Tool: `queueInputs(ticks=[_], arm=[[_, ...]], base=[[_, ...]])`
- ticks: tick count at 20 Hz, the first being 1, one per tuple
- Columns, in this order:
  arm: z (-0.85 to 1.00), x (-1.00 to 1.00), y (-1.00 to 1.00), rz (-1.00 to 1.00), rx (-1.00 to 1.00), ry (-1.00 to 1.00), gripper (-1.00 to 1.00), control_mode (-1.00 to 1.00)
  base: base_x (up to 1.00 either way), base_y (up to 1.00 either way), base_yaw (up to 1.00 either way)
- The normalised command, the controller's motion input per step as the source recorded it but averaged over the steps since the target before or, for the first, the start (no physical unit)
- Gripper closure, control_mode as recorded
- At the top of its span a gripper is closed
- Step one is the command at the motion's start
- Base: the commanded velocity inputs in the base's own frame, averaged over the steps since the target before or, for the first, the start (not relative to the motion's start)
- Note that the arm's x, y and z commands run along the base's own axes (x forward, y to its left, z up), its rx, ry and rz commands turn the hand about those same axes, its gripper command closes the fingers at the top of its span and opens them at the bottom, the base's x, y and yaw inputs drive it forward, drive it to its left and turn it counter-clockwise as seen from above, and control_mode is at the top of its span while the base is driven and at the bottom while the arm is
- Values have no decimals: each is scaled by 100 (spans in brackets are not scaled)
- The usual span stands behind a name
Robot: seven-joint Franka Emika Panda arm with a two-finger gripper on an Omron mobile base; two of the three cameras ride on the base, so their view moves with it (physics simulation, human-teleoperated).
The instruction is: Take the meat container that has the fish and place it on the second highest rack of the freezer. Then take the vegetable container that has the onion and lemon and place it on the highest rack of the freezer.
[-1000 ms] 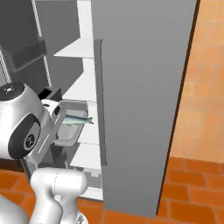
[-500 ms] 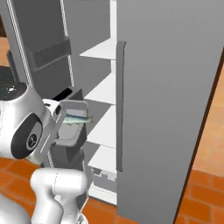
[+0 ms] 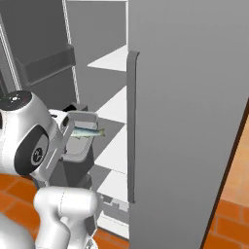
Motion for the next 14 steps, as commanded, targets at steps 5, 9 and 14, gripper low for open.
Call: queueInputs(ticks=[5,9,14], arm=[[0,0,0,0,0,0,100,100],[0,0,0,0,0,0,100,100],[0,0,0,0,0,0,100,100]], base=[[30,0,3],[-7,0,5],[-10,-19,10]])
